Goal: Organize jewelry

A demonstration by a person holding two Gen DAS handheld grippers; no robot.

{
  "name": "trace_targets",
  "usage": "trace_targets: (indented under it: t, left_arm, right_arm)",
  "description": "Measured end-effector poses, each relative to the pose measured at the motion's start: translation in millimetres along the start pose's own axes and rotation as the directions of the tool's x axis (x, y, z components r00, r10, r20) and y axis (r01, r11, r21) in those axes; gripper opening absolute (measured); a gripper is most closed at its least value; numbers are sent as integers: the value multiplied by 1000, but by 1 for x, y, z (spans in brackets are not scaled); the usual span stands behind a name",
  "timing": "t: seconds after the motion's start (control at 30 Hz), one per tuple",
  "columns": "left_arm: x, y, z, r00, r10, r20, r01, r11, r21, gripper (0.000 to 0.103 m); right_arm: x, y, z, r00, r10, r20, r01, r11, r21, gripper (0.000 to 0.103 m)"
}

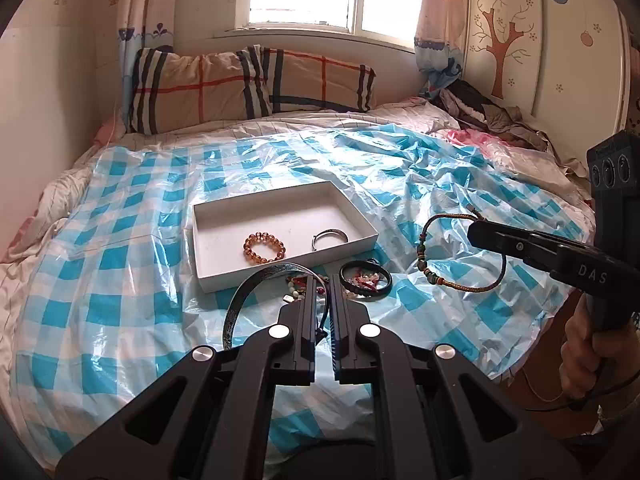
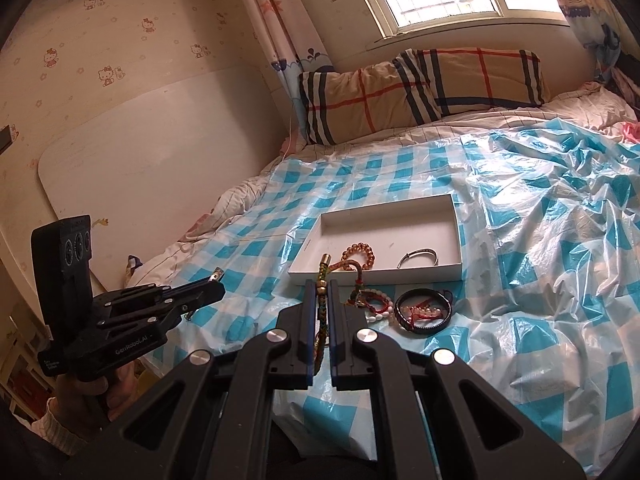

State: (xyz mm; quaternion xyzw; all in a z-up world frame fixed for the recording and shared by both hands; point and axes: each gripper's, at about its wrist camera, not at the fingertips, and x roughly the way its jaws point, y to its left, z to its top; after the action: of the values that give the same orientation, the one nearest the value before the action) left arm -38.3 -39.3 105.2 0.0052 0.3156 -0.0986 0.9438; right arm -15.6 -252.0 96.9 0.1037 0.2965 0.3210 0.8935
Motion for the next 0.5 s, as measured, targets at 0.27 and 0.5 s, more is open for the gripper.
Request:
trace_targets:
  t: [0.27,0.5]
  left_arm:
    - [26,14,16,999,41,22,-40,999,-5,6]
    - [68,31,32,998,60,14,-60,998,-16,6]
  right_arm:
    - [28,-8,20,999,4,36,-3,1000,-21,6]
    - [66,-30,32,999,-13,41,13,1000,-12,6]
